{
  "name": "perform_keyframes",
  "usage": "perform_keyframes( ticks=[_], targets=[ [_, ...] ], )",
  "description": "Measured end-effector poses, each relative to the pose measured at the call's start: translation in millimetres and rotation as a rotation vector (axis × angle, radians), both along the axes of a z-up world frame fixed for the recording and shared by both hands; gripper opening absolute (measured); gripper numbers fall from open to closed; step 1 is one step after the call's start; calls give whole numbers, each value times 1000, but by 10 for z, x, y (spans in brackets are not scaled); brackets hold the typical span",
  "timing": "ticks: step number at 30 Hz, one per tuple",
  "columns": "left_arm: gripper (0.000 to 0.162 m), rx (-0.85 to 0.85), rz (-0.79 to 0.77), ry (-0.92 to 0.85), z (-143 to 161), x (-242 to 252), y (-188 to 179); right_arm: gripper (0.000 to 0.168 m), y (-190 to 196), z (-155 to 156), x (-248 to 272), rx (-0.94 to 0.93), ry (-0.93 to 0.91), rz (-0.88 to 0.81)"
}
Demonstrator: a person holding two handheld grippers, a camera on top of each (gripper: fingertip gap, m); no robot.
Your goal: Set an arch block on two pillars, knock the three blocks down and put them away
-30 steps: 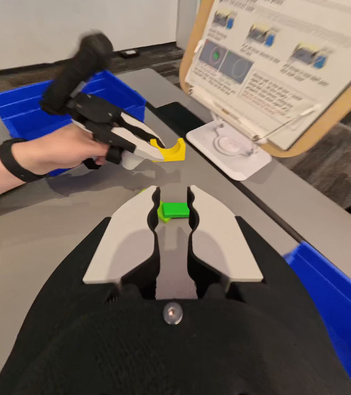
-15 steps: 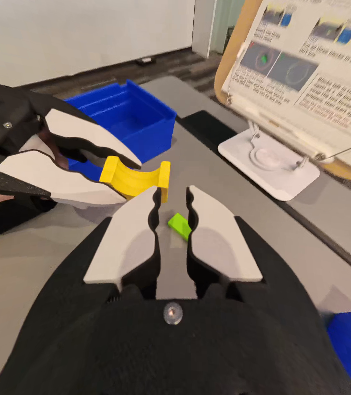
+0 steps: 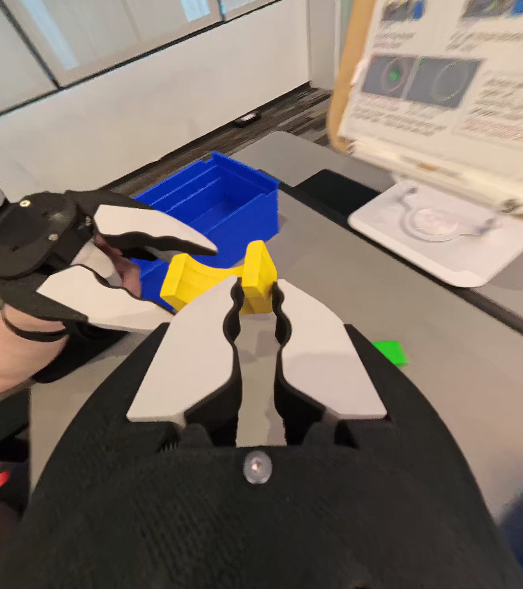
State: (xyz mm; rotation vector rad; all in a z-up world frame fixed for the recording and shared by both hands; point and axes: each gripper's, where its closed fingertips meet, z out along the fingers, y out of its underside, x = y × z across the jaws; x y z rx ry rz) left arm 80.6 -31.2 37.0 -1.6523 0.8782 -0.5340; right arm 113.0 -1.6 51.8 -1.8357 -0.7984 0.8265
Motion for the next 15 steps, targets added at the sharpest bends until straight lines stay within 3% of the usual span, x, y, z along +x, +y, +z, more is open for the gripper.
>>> perform_keyframes(
  ticks=[5, 7, 10, 12, 15],
  targets=[
    [51, -60, -44, 17, -65, 15, -26, 18, 409, 329, 1670, 213, -173, -529],
    [48, -80, -58, 53, -137, 21, -34, 18, 510, 68, 2349, 96, -210, -691],
    [48, -111, -45, 109, -298, 27, 15, 19, 662, -675, 3064, -148, -317, -863],
    [50, -117, -27, 145, -426, 28, 77, 19, 734, -1067, 3316, -227, -393, -932],
    [60, -130, -1, 257, -727, -6, 190, 19, 806, -1381, 3447, -292, -401, -982]
  ],
)
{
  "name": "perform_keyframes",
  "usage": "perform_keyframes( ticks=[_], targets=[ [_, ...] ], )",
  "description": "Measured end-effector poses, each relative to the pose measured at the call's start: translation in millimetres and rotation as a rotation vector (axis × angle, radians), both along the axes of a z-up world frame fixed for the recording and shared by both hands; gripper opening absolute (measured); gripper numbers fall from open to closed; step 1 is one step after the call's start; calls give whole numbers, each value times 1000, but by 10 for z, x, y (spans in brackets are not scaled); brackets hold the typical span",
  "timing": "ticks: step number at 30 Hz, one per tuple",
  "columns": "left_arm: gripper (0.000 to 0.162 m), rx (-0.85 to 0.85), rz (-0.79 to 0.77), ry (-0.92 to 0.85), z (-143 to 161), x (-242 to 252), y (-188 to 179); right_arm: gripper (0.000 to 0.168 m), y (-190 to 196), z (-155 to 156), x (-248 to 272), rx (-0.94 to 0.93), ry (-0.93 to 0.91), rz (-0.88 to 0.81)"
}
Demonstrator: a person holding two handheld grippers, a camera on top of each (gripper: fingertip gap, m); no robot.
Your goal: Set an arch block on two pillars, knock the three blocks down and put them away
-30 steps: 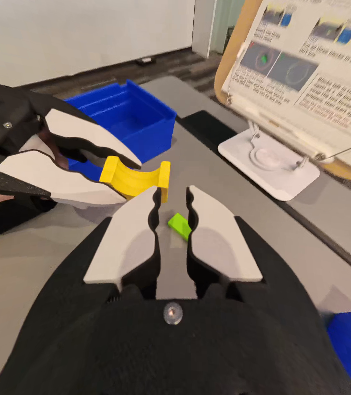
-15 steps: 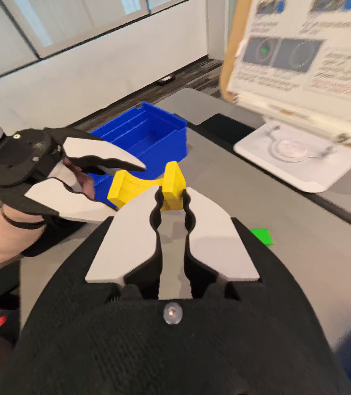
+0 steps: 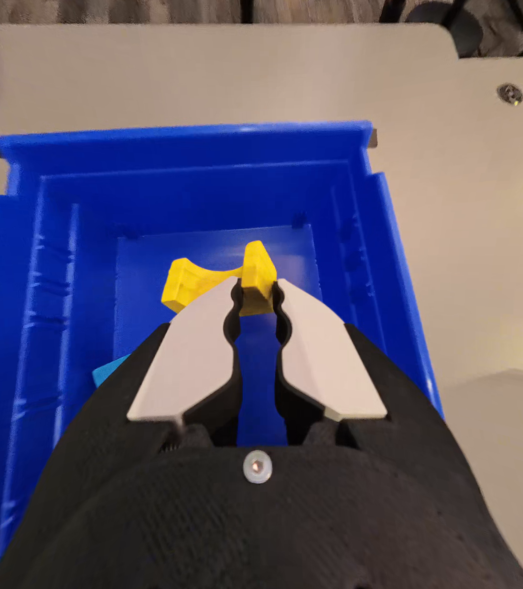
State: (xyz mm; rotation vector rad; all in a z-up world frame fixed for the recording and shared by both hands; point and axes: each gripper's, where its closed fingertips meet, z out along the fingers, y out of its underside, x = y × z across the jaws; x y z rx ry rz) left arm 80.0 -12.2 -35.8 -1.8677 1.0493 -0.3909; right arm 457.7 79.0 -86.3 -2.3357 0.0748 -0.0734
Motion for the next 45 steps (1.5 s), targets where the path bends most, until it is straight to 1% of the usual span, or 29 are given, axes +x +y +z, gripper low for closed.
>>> perform_keyframes(
  ticks=[2, 5, 7, 8, 10, 11, 14, 17, 19, 24, 26, 28, 29, 32, 34, 36, 37, 38, 40, 42, 43, 45],
  targets=[
    [62, -22, 18, 67, -229, -28, 77, 19, 15, -163, 49, -41, -15, -17],
    [59, -75, 22, 92, -512, 3, 128, 19, 16, -381, 110, -102, -52, -23],
    [53, -80, 33, 66, -597, 41, 167, 19, 36, -432, 133, -97, -47, -31],
    [53, -74, 31, 65, -634, 51, 184, 19, 35, -444, 142, -99, -38, -36],
    [60, -85, 46, 103, -741, 17, 224, 20, 7, -481, 162, -127, -29, -44],
    [62, -96, 57, 112, -782, 2, 245, 23, -9, -500, 175, -146, -33, -47],
    [61, -138, 75, 58, -798, 97, 288, 25, -25, -475, 212, -159, -53, -59],
    [63, -164, 126, 19, -772, 275, 449, 27, -12, -329, 192, -121, -47, -58],
    [64, -170, 153, 29, -803, 407, 578, 28, -9, -195, 169, -87, -55, -46],
    [65, -193, 249, 195, -1057, 545, 889, 29, -41, 240, 123, 18, -83, -16],
    [60, -201, 279, 236, -1130, 575, 952, 29, -63, 436, 84, 65, -91, 4],
    [47, -239, 275, 253, -1213, 621, 936, 29, -98, 636, 34, 119, -91, 23],
    [35, -243, 264, 231, -1211, 661, 937, 29, -118, 734, -3, 149, -85, 35],
    [34, -260, 224, 245, -1221, 695, 937, 29, -191, 1020, -129, 232, -77, 68],
    [34, -286, 200, 216, -1197, 706, 902, 29, -238, 1226, -262, 293, -80, 101],
    [34, -280, 169, 168, -1106, 696, 858, 29, -273, 1462, -533, 380, -68, 197],
    [34, -264, 155, 155, -1042, 664, 829, 29, -297, 1579, -739, 431, -63, 287],
    [34, -240, 139, 146, -963, 623, 792, 29, -340, 1683, -986, 483, -68, 406],
    [34, -196, 91, 116, -768, 551, 665, 28, -532, 1797, -1583, 583, -90, 730],
    [34, -180, 7, 72, -555, 511, 438, 28, -873, 1704, -2165, 610, -100, 1097],
    [34, -178, -18, 50, -450, 475, 326, 28, -1024, 1622, -2383, 599, -110, 1236],
    [34, -165, -77, 30, -255, 407, 106, 29, -1182, 1488, -2706, 581, -153, 1391]
  ],
)
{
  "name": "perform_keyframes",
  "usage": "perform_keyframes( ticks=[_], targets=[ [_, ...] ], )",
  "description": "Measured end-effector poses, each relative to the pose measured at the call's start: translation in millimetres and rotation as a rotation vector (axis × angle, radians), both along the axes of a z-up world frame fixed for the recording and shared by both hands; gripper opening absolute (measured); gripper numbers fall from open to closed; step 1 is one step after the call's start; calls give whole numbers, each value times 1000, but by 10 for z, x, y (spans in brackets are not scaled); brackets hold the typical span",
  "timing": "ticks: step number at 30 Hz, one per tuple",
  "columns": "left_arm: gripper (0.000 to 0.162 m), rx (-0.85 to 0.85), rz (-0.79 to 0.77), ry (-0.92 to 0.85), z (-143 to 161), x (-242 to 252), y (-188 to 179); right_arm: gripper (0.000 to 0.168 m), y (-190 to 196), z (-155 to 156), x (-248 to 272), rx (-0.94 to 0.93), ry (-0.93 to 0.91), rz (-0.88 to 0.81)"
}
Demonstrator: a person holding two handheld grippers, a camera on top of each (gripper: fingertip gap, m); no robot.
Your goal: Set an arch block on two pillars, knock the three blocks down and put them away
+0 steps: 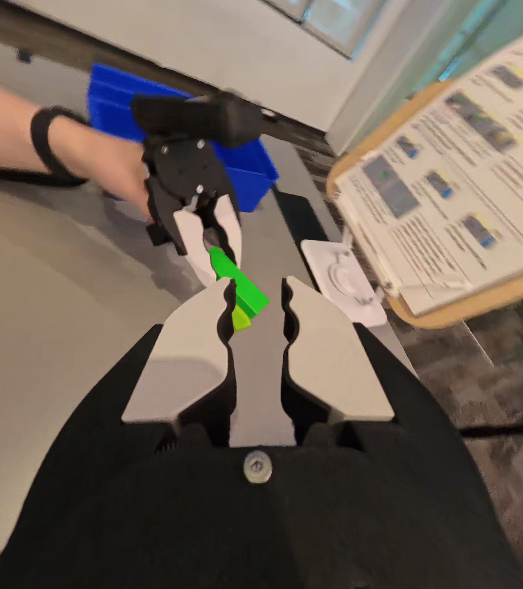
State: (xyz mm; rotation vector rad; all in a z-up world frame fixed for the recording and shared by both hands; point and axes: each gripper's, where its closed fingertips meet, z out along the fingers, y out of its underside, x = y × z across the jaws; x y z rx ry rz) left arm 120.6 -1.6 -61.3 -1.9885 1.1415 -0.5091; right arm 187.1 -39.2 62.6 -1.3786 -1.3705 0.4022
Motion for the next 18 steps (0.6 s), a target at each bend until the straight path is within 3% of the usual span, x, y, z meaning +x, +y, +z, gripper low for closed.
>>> perform_keyframes(
  ticks=[7, 10, 16, 18],
  targets=[
    [34, 96, -213, 25, 530, -156, -567, 40, -219, -445, -646, -9, -200, 174],
    [34, 147, -327, 29, 597, -133, -784, 42, -282, -552, -724, -52, -217, 212],
    [34, 203, -361, 67, 618, -110, -869, 35, -424, -620, -722, -169, -235, 273],
    [56, 238, -286, 1, 750, -107, -767, 35, -403, -557, -637, -157, -232, 246]
  ],
)
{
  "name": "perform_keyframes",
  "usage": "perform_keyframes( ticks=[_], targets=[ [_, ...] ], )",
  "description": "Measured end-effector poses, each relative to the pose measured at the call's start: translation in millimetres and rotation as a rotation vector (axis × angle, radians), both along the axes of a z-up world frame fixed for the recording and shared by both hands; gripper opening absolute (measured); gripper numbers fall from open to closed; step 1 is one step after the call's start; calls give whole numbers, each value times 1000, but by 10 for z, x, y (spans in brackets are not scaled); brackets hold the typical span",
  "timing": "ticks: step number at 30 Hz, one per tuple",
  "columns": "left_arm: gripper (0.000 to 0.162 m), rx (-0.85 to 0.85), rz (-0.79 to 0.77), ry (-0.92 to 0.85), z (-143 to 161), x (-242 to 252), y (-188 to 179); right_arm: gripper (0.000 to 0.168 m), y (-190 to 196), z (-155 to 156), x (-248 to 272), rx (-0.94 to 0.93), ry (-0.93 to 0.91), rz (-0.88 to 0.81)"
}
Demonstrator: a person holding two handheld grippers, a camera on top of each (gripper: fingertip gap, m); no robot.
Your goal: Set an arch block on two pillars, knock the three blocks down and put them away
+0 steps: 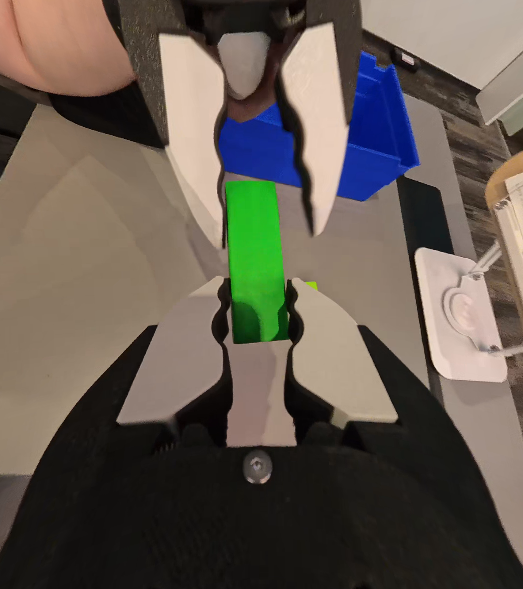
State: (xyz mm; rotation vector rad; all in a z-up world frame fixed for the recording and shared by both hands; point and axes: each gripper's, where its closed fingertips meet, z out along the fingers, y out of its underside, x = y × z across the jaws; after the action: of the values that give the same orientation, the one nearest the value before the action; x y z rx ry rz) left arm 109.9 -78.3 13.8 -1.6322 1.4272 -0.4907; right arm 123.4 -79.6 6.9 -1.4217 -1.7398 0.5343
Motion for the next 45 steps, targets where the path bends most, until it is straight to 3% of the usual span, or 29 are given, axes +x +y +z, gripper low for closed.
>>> perform_keyframes(
  ticks=[3, 6, 8, 11, 14, 18, 25, 31, 34, 37, 42, 44, 45],
  targets=[
    [85, -13, 84, -109, 159, -98, 161, 35, 262, 263, 495, 163, 0, -217],
    [81, -53, 209, -222, 181, -225, 451, 35, 716, 651, 1522, 251, 191, -648],
    [79, -105, 323, -264, 2, -293, 708, 34, 983, 502, 2285, 146, 257, -948],
    [83, -168, 442, -143, -552, -357, 1008, 35, 1140, -229, 2934, -52, 88, -1178],
    [92, -205, 481, 12, -1049, -381, 1135, 35, 1194, -794, 3001, -224, -24, -1189],
    [90, -194, 491, 63, -1326, -318, 1174, 34, 1272, -1208, 2925, -362, -105, -1194],
    [90, -66, 541, 199, -1508, -342, 1291, 34, 1282, -1376, 2802, -380, -198, -1149],
    [90, -178, 519, 146, -1611, -312, 1345, 35, 1221, -1553, 2841, -429, -285, -1152],
    [91, -211, 495, 144, -1660, -307, 1349, 39, 1177, -1498, 2797, -479, -242, -1135],
    [86, -244, 463, 116, -1708, -249, 1336, 41, 1196, -1216, 2734, -486, -84, -1116],
    [63, -326, 408, 95, -1736, -181, 1264, 41, 1218, -749, 2848, -313, 14, -1165],
    [38, -323, 371, 112, -1729, -175, 1211, 40, 1201, -587, 2852, -256, 27, -1175],
    [36, -318, 362, 126, -1727, -175, 1192, 40, 1195, -502, 2850, -224, 32, -1181]
  ],
)
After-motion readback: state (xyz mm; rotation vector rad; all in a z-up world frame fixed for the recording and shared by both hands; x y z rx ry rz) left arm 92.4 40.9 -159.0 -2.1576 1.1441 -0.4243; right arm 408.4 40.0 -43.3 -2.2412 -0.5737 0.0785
